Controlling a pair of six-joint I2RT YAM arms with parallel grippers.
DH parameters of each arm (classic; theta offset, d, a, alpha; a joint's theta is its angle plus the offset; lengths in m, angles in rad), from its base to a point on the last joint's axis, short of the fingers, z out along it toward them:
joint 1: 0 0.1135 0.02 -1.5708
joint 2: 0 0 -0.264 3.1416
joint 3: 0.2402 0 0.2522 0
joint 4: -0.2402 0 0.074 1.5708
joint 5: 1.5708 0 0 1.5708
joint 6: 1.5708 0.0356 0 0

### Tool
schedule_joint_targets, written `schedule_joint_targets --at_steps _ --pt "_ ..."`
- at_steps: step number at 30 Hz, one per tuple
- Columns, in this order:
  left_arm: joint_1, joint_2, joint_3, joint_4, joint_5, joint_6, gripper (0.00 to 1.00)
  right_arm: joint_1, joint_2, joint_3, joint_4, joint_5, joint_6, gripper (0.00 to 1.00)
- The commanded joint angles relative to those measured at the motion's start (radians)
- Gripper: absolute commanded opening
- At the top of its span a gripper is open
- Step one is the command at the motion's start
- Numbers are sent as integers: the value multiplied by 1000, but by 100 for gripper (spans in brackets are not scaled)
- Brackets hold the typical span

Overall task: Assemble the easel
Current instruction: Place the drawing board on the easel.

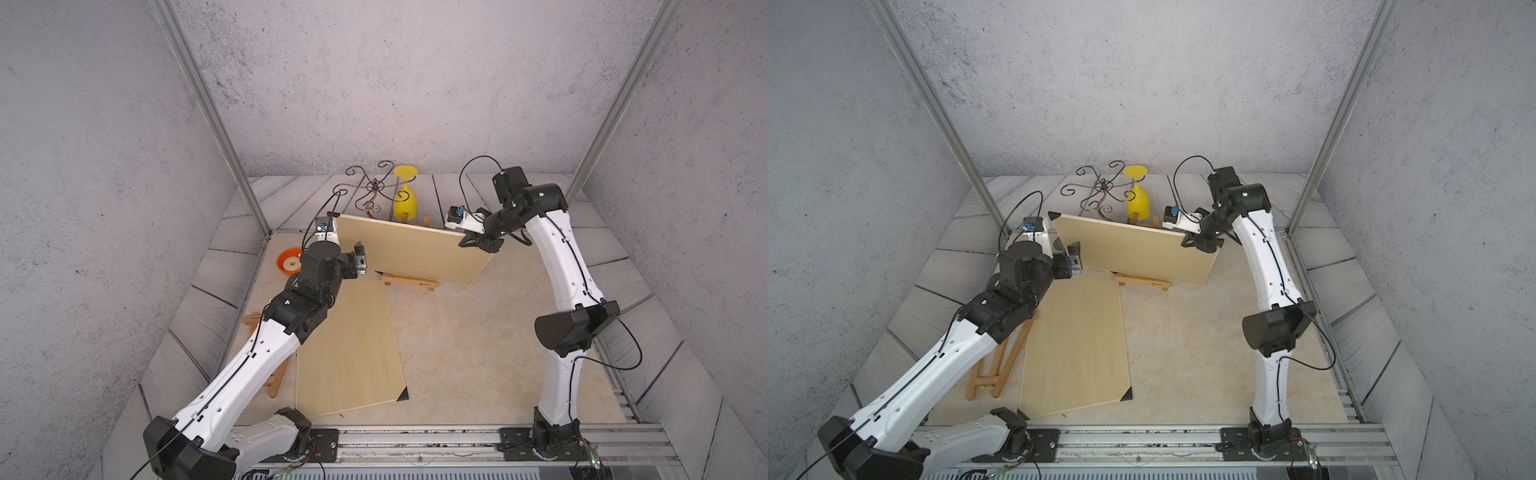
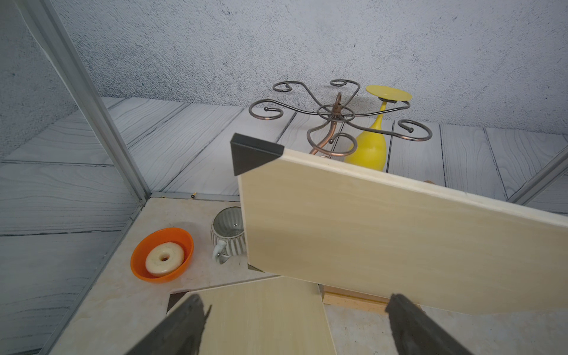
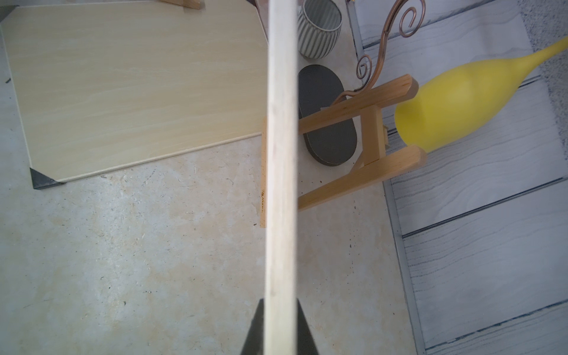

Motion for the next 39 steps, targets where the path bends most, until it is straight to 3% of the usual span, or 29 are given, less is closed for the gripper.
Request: schedule_joint_targets --at_steps 1,30,33,37,39 --pt "12 0 -16 34 5 -12 95 5 -26 28 2 -102 43 0" --pt "71 -2 -29 41 47 -56 95 11 -130 9 -170 -117 163 0" --pt "75 -3 -31 40 58 -57 95 11 -149 -33 -112 -70 198 0" --pt "85 -7 -36 50 57 -58 95 11 -91 90 -169 -56 282 0" --pt "93 3 -37 58 65 -62 95 11 -99 71 -154 -66 327 0"
